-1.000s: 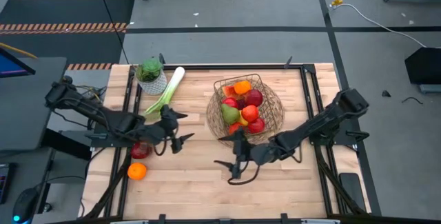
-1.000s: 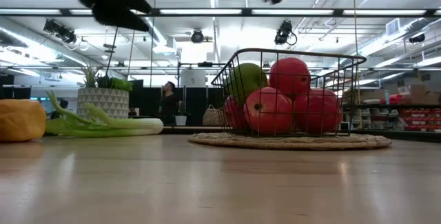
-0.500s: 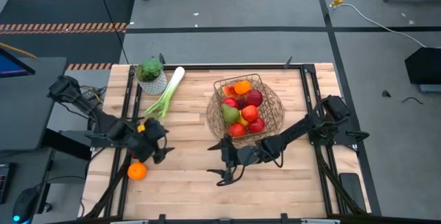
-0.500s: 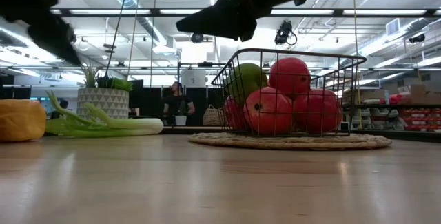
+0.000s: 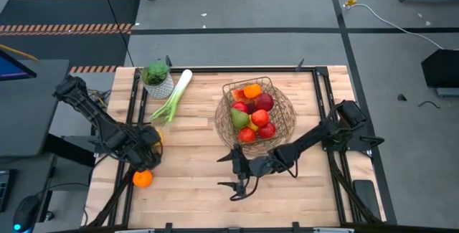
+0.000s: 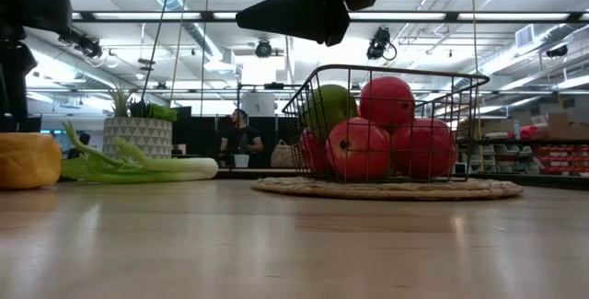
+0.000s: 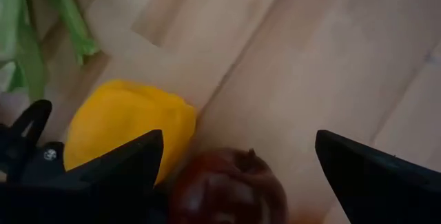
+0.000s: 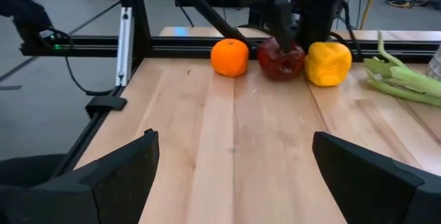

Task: Build produce basket
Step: Put the dark red apple into the wire basket

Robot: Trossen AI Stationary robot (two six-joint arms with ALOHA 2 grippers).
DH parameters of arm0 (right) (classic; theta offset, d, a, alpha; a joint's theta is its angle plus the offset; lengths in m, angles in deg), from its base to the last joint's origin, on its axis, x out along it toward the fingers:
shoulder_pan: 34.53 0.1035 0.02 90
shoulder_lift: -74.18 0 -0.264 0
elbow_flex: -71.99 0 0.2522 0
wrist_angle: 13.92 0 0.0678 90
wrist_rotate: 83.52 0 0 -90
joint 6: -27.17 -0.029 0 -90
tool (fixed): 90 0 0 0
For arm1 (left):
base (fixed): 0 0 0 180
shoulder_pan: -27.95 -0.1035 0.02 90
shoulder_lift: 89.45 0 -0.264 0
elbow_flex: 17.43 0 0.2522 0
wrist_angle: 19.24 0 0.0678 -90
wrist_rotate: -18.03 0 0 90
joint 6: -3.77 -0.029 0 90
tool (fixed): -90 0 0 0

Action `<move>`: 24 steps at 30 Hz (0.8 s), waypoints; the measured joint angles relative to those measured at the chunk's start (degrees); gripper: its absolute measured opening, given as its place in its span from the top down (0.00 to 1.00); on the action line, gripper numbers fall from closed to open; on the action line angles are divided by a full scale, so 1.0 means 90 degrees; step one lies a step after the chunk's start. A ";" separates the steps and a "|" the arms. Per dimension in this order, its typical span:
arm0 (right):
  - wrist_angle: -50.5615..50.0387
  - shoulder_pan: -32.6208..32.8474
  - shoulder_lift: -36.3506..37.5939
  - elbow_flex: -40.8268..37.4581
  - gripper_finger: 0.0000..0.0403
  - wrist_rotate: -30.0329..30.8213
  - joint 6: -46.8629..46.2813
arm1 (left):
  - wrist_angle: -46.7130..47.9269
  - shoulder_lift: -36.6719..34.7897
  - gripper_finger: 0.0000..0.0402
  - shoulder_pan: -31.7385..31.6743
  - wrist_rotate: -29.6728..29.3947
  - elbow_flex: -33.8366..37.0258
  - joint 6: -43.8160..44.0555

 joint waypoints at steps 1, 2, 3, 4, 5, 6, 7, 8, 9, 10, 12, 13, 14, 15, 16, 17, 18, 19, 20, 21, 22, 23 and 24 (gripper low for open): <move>-0.0012 0.0004 0.0000 0.0000 0.04 -0.0002 0.0000 | -0.0006 0.0000 0.04 0.0001 0.0071 0.0000 -0.0034; -0.0043 0.0010 0.0000 0.0000 0.04 -0.0002 0.0000 | -0.0040 0.0000 0.04 0.0005 0.0155 0.0000 -0.0061; -0.0052 0.0015 0.0000 0.0000 0.04 -0.0001 0.0002 | -0.0129 0.0000 0.04 0.0000 0.0340 -0.0003 -0.0030; -0.0053 0.0015 0.0000 0.0000 0.04 0.0000 0.0001 | -0.0145 0.0000 0.04 0.0000 0.0621 -0.0005 0.0046; -0.0058 0.0015 0.0000 0.0000 0.04 0.0000 0.0002 | -0.0128 0.0002 0.04 0.0000 0.0858 -0.0003 0.0060; -0.0069 0.0012 0.0000 0.0000 0.04 0.0000 0.0001 | -0.0117 0.0001 0.04 0.0007 0.1102 -0.0005 0.0111; -0.0086 0.0012 0.0000 0.0000 0.04 0.0000 0.0001 | -0.0118 0.0001 0.04 0.0006 0.1299 -0.0005 0.0218; -0.0093 0.0013 0.0000 0.0000 0.04 0.0000 0.0002 | -0.0114 0.0002 0.04 0.0005 0.1411 -0.0005 0.0332; -0.0094 0.0015 0.0000 0.0000 0.04 0.0000 0.0001 | -0.0110 0.0002 0.04 0.0005 0.1518 -0.0005 0.0470; -0.0091 0.0015 0.0002 0.0000 0.04 -0.0002 0.0002 | -0.0101 0.0002 0.04 0.0019 0.1575 -0.0005 0.0579; -0.0098 0.0015 0.0002 0.0000 0.04 -0.0016 0.0000 | -0.0078 0.0002 0.04 0.0055 0.1611 -0.0005 0.0733; -0.0105 0.0012 0.0002 0.0000 0.04 -0.0053 0.0000 | -0.0074 0.0004 0.04 0.0070 0.1613 -0.0005 0.0764; -0.0114 0.0012 0.0002 0.0000 0.04 -0.0118 0.0000 | -0.0071 0.0017 0.04 0.0068 0.1613 -0.0005 0.0776; -0.0133 0.0020 0.0002 0.0000 0.04 -0.0187 -0.0007 | -0.0069 0.0037 0.04 0.0068 0.1613 -0.0005 0.0781; -0.0153 0.0033 0.0002 0.0000 0.04 -0.0244 -0.0029 | -0.0065 0.0059 0.04 0.0068 0.1613 -0.0005 0.0781; -0.0174 0.0050 0.0003 0.0000 0.04 -0.0275 -0.0028 | -0.0063 0.0095 0.04 0.0068 0.1613 -0.0005 0.0791; -0.0188 0.0070 0.0005 0.0000 0.04 -0.0283 -0.0026 | -0.0060 0.0154 0.04 0.0068 0.1613 -0.0005 0.0817; -0.0201 0.0089 0.0005 0.0000 0.04 -0.0284 -0.0025 | -0.0055 0.0227 0.04 0.0068 0.1611 -0.0005 0.0894; -0.0223 0.0103 0.0007 0.0000 0.04 -0.0284 -0.0024 | -0.0055 0.0307 0.04 0.0068 0.1624 -0.0005 0.0930; -0.0234 0.0118 0.0007 0.0000 0.04 -0.0285 -0.0026 | -0.0056 0.0395 0.04 0.0068 0.1682 -0.0005 0.0942; -0.0239 0.0132 0.0007 0.0000 0.04 -0.0284 -0.0025 | -0.0059 0.0478 0.04 0.0066 0.1830 -0.0004 0.0942; -0.0239 0.0146 0.0007 0.0000 0.04 -0.0284 -0.0025 | -0.0069 0.0559 0.04 0.0066 0.2045 -0.0002 0.0931; -0.0239 0.0163 0.0007 0.0000 0.04 -0.0284 -0.0027 | -0.0090 0.0635 0.04 0.0066 0.2287 -0.0002 0.0908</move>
